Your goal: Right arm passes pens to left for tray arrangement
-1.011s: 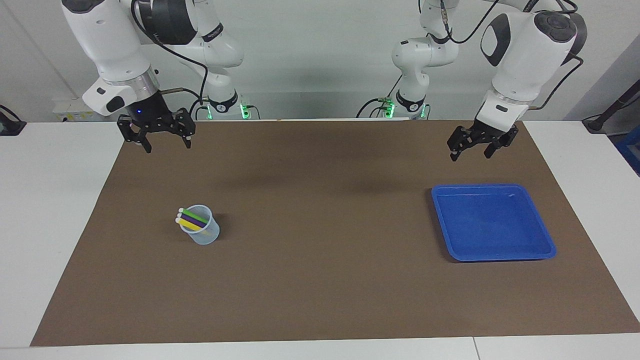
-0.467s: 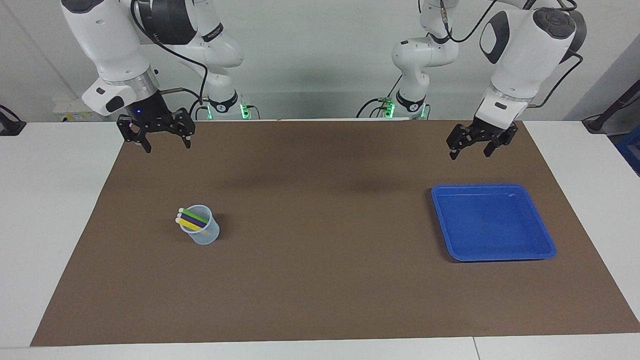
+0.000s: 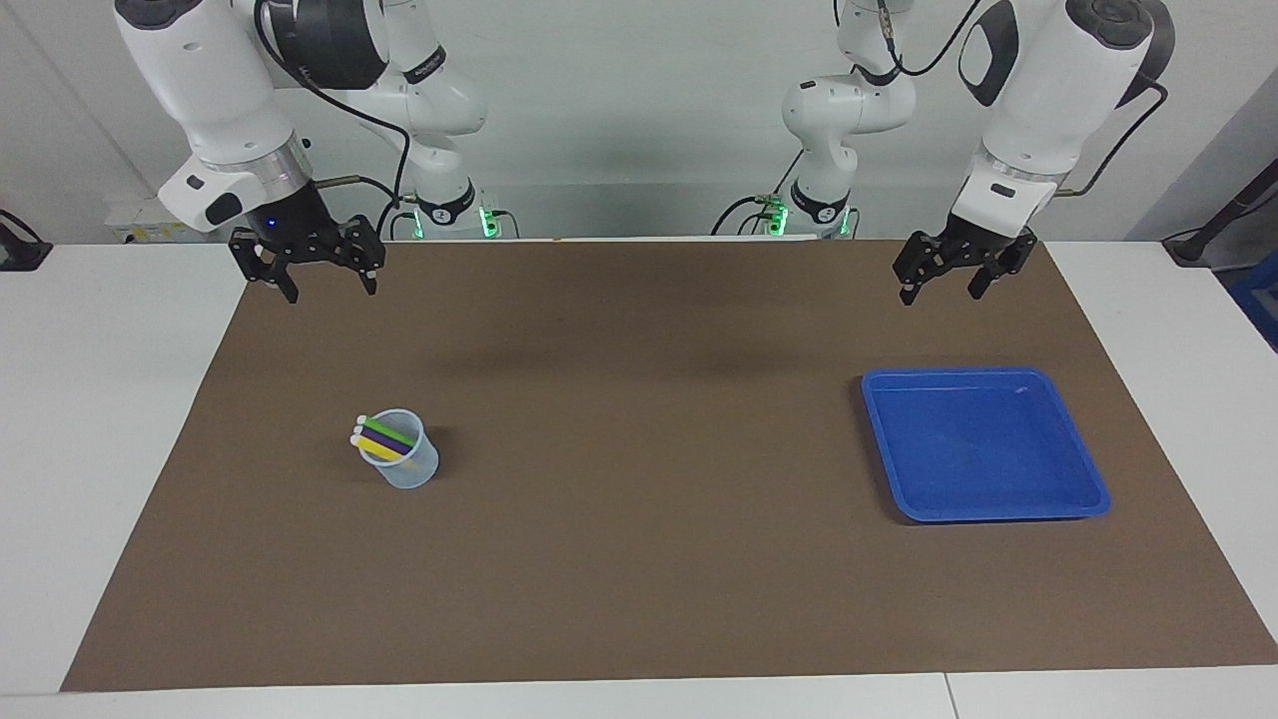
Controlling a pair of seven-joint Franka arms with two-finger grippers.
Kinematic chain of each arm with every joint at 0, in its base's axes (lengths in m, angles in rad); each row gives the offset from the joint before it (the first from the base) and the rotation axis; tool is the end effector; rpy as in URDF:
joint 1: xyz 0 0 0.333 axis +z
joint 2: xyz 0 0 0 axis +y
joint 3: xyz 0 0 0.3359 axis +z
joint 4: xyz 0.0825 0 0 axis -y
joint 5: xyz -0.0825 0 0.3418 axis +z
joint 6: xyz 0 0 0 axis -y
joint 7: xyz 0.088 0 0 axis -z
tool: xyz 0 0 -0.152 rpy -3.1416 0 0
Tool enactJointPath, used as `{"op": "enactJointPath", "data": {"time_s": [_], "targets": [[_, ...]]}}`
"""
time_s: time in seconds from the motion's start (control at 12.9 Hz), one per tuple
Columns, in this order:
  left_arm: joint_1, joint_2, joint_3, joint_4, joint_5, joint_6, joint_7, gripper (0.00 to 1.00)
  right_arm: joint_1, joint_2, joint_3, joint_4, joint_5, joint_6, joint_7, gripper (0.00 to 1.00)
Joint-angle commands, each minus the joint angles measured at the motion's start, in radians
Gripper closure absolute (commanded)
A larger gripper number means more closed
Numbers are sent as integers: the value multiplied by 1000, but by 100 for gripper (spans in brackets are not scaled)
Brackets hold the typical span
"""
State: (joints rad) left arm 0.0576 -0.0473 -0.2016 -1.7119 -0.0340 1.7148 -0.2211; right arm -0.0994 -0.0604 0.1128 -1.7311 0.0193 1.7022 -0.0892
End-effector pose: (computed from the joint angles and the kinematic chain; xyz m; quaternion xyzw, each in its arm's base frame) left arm 0.5040 -0.0800 0.5747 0.9988 0.0405 0.0220 0.0164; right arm 0.5031 0.0109 0.5719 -0.9986 -0.0501 -0.0158 0.0056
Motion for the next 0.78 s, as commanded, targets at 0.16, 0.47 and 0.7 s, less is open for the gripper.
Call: {"op": "enactJointPath", "data": {"time_s": [0.16,0.47,0.7], "targets": [[-5,-23,1,-3,-24,-35,-153,0,-11,-35,5,-24,-6,-36,6,0],[4,-26,4,-11,-24,-34,-156,0,-11,-35,5,-24,-6,-35,2,0],[11,-28,13,-14,-24,-21,-155,0,-11,-35,5,-25,-2,-36,0,0]]}}
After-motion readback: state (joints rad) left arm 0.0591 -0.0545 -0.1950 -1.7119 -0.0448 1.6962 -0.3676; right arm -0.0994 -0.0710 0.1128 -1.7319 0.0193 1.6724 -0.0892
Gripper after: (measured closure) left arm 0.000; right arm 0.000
